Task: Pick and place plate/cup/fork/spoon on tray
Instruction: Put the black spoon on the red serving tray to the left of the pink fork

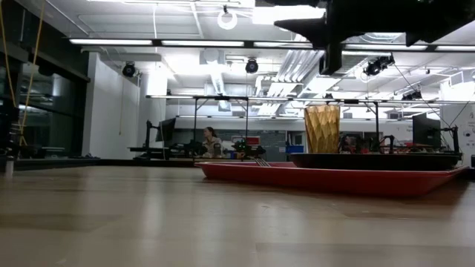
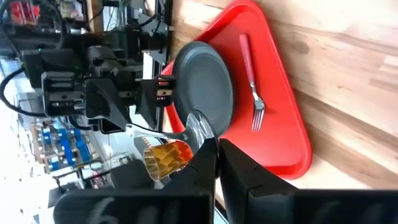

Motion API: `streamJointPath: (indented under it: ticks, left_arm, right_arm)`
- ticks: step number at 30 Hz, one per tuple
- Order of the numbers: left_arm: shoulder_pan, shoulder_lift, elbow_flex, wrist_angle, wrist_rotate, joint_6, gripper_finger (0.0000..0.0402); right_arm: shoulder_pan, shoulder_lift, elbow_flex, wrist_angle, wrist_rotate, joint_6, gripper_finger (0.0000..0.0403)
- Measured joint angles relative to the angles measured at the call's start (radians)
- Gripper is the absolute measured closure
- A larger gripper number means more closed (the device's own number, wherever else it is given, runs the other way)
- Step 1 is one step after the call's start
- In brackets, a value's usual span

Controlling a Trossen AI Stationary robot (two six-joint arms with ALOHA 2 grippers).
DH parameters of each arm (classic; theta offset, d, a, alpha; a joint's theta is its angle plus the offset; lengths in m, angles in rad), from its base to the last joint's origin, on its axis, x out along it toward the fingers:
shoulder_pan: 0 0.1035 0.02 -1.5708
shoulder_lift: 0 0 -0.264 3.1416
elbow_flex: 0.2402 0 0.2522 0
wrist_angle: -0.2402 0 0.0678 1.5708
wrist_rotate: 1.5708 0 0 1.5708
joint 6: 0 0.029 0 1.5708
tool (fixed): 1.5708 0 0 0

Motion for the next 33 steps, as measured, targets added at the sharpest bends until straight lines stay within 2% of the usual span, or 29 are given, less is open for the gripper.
streamJointPath:
  ticks: [6, 15, 21, 24, 33]
  left_arm:
    - [0.0, 0.002, 0.001, 0.008, 0.014, -0.016, 0.0401]
    - [0.005, 0.011, 0.002, -0.005, 0.022, -0.123, 0.0401]
    - [-0.001, 0.012, -0.004, -0.096, 0.026, -0.213, 0.0401]
    - [-0.003, 0.012, 0.0, -0.092, 0.021, -0.24, 0.0402]
    - [-0.003, 0.012, 0.0, -0.027, -0.027, -0.18, 0.0401]
  right_arm:
    - [0.006, 0.0, -0.001, 0.028, 0.003, -0.011, 0.0269]
    - [0.006, 0.0, -0.001, 0.027, 0.011, -0.02, 0.0269]
    - [0.008, -0.003, 0.0, 0.05, -0.006, -0.023, 0.0269]
    - [0.007, -0.002, 0.0, 0.037, -0.005, -0.028, 0.0269]
    - [0.006, -0.002, 0.0, -0.009, 0.006, -0.045, 0.0269]
